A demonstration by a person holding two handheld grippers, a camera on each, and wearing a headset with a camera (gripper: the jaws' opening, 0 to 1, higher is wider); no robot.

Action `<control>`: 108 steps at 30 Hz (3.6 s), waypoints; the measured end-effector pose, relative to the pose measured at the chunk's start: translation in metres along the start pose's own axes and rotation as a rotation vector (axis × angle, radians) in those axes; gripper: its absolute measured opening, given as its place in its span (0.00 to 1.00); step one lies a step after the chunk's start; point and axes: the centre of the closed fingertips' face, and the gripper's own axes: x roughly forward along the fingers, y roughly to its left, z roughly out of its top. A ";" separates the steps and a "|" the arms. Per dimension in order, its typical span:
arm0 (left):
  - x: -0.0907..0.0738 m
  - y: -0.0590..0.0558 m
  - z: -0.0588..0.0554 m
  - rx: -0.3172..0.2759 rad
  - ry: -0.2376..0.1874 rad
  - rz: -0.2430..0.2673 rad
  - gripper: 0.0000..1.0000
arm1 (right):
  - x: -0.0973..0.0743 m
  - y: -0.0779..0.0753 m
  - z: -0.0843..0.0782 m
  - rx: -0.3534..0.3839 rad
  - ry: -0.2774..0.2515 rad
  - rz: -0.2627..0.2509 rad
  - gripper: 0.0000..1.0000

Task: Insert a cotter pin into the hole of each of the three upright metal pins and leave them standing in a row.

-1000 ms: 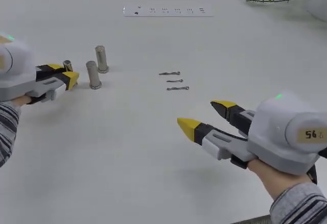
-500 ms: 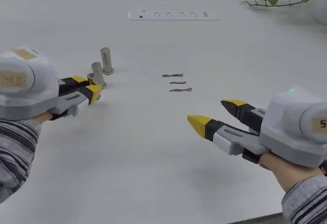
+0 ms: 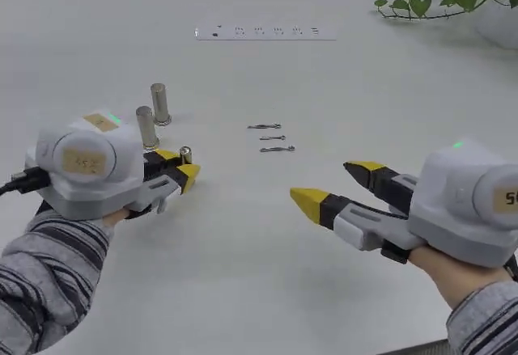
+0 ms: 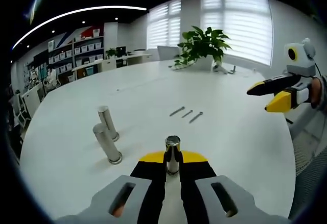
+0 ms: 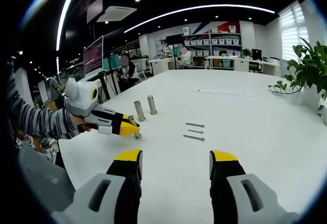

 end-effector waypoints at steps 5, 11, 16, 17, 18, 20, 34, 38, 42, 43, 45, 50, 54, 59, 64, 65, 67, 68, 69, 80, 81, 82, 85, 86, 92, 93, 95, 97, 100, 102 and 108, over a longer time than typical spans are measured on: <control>0.005 -0.004 -0.003 0.003 0.002 -0.015 0.05 | 0.000 -0.002 -0.003 0.005 0.011 -0.005 0.49; 0.007 -0.008 0.000 0.003 -0.014 -0.032 0.05 | 0.001 -0.001 -0.007 0.013 0.020 0.002 0.49; 0.007 -0.009 0.000 0.005 -0.016 -0.039 0.05 | 0.001 -0.002 -0.009 0.016 0.035 0.011 0.48; 0.007 -0.009 -0.001 0.006 -0.015 -0.042 0.05 | 0.001 -0.003 -0.010 0.015 0.042 0.011 0.47; 0.007 -0.009 -0.001 0.002 -0.016 -0.041 0.06 | 0.001 -0.004 -0.010 0.010 0.046 0.011 0.46; 0.007 -0.009 -0.001 0.000 -0.017 -0.042 0.06 | 0.001 -0.006 -0.011 0.005 0.056 0.013 0.45; -0.003 -0.003 0.003 -0.039 -0.021 -0.015 0.25 | 0.013 -0.011 -0.001 -0.166 0.194 0.105 0.39; -0.013 -0.002 0.003 -0.065 -0.016 0.001 0.31 | 0.023 -0.016 0.011 -0.187 0.201 0.126 0.36; -0.022 -0.003 0.002 -0.080 -0.010 0.015 0.35 | 0.034 -0.022 0.014 -0.237 0.254 0.152 0.35; -0.025 -0.002 0.003 -0.081 -0.012 0.021 0.36 | 0.038 -0.023 0.015 -0.242 0.262 0.159 0.34; -0.030 -0.003 0.005 -0.102 -0.024 0.021 0.40 | 0.043 -0.025 0.015 -0.245 0.282 0.169 0.33; -0.038 0.001 0.009 -0.115 -0.048 0.049 0.48 | 0.059 -0.040 0.011 -0.346 0.359 0.168 0.29; -0.043 0.001 0.009 -0.107 -0.045 0.057 0.55 | 0.073 -0.040 0.012 -0.318 0.377 0.197 0.26; -0.049 0.001 0.005 -0.100 -0.029 0.073 0.63 | 0.089 -0.042 0.010 -0.332 0.419 0.223 0.24; -0.052 0.000 0.004 -0.120 -0.037 0.077 0.68 | 0.105 -0.046 0.005 -0.355 0.469 0.247 0.21; -0.052 -0.001 0.005 -0.128 -0.039 0.075 0.69 | 0.106 -0.046 0.004 -0.356 0.474 0.249 0.21; -0.054 -0.002 0.006 -0.129 -0.050 0.078 0.71 | 0.111 -0.048 -0.001 -0.401 0.513 0.260 0.20; -0.054 -0.003 0.007 -0.126 -0.054 0.079 0.71 | 0.114 -0.050 -0.003 -0.432 0.528 0.267 0.19; -0.055 -0.003 0.006 -0.124 -0.052 0.078 0.72 | 0.116 -0.050 -0.004 -0.435 0.528 0.268 0.19; -0.055 -0.004 -0.002 -0.101 -0.027 0.082 0.71 | 0.138 -0.047 -0.007 -0.507 0.578 0.317 0.13; -0.055 -0.004 -0.002 -0.102 -0.026 0.082 0.71 | 0.139 -0.046 -0.008 -0.515 0.583 0.323 0.13; -0.055 -0.004 -0.002 -0.104 -0.026 0.083 0.71 | 0.139 -0.045 -0.008 -0.518 0.585 0.327 0.13; -0.055 -0.004 -0.005 -0.104 -0.020 0.082 0.70 | 0.139 -0.043 -0.010 -0.527 0.601 0.340 0.12; -0.055 -0.004 -0.006 -0.102 -0.018 0.081 0.69 | 0.139 -0.044 -0.012 -0.544 0.618 0.344 0.11; -0.055 -0.004 -0.008 -0.101 -0.010 0.077 0.68 | 0.142 -0.050 -0.015 -0.583 0.656 0.366 0.07; -0.054 -0.004 -0.008 -0.100 -0.009 0.076 0.68 | 0.142 -0.049 -0.015 -0.591 0.659 0.371 0.06; -0.054 -0.005 -0.008 -0.099 -0.008 0.075 0.67 | 0.142 -0.047 -0.016 -0.606 0.670 0.386 0.04; -0.054 -0.005 -0.008 -0.100 -0.007 0.072 0.67 | 0.142 -0.048 -0.016 -0.629 0.690 0.388 0.03; -0.054 -0.007 -0.008 -0.108 -0.010 0.063 0.67 | 0.143 -0.051 -0.016 -0.693 0.712 0.380 0.00; -0.054 -0.007 -0.008 -0.108 -0.009 0.062 0.67 | 0.142 -0.050 -0.017 -0.752 0.718 0.392 0.00; -0.054 -0.009 -0.007 -0.117 -0.009 0.053 0.66 | 0.143 -0.054 -0.016 -0.789 0.710 0.404 0.00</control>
